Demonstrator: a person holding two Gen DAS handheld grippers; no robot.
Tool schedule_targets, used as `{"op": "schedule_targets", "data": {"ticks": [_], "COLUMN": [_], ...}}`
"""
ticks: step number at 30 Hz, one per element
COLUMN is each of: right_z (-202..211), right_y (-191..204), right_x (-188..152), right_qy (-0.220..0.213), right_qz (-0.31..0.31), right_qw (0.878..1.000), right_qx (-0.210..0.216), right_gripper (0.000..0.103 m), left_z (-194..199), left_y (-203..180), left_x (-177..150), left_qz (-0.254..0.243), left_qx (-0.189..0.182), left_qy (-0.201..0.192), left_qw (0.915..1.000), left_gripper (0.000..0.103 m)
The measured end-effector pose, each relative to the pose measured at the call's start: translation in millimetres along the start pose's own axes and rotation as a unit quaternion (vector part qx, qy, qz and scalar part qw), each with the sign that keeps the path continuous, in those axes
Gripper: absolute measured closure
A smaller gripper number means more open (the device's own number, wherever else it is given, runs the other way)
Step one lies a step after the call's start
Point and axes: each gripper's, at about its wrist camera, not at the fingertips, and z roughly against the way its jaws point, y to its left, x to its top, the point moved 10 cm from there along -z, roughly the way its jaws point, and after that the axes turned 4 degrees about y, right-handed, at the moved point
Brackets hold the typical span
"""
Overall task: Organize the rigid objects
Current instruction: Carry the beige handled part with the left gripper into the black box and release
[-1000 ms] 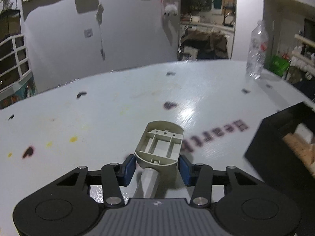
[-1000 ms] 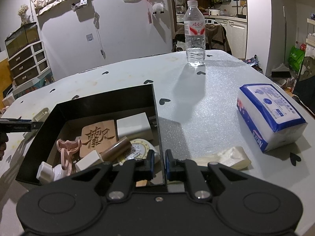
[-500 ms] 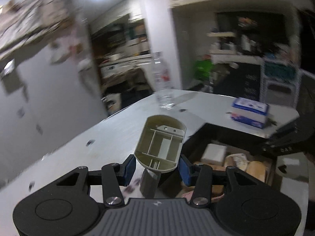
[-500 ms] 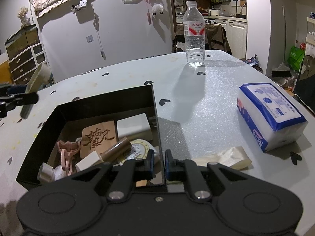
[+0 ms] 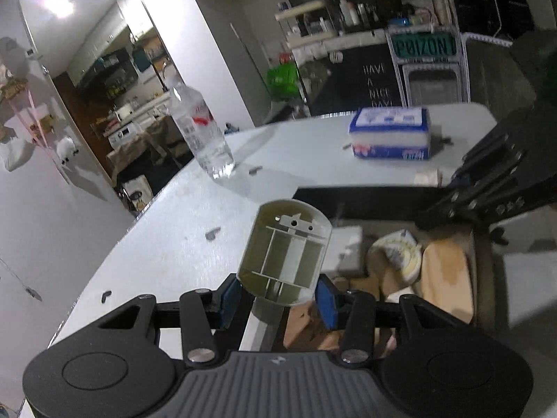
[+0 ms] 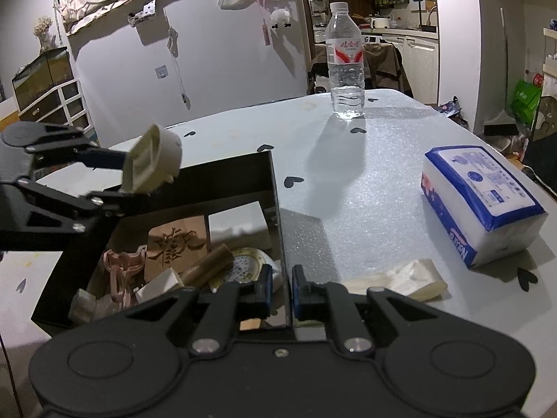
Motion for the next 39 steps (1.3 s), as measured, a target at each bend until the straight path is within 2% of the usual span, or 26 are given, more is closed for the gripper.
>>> {"op": "schedule_targets", "data": {"ticks": [13,17,18,23,26,30,32,39], "right_z": [-0.7,-0.9,-0.8,-0.8,-0.8,-1.2,-1.2,-1.4], "right_y": [0.4,0.5,0.4,0.5,0.3,-0.1,0.0,-0.4], "right_x": [0.5,0.5,0.3,0.3,0.3,0.4,0.4,0.4], "right_qy": [0.000,0.001,0.001,0.001,0.001,0.001,0.001,0.001], "right_qz": [-0.003,-0.004,-0.004,-0.004,-0.003,-0.003,-0.004,-0.004], "right_qw": [1.000,1.000,1.000,1.000,1.000,1.000,1.000,1.000], "right_qx": [0.000,0.000,-0.001,-0.001,-0.001,-0.001,-0.001,-0.001], "right_gripper": [0.091,0.091,0.091,0.091,0.091,0.091,0.091,0.091], "left_z": [-4.1,-3.0,-1.6,3.4,5.8,11.3,15.3,38.4], "left_y": [3.0,2.0,1.4,-1.9,-3.0,-2.4,-1.8,3.4], "left_x": [-28.0,-30.9,-30.1,-25.2,-22.0,-17.3,-14.7,-4.4], "left_qz": [0.011,0.021,0.028,0.049,0.066,0.079,0.089,0.166], "left_qx": [-0.027,-0.036,-0.042,-0.060,-0.069,-0.060,-0.062,-0.066], "left_qy": [0.045,0.046,0.045,0.037,0.034,0.025,0.019,-0.004], "left_qw": [0.9986,0.9981,0.9977,0.9963,0.9948,0.9947,0.9939,0.9838], "left_gripper": [0.052,0.031,0.029,0.026,0.020,0.009,0.007,0.000]}}
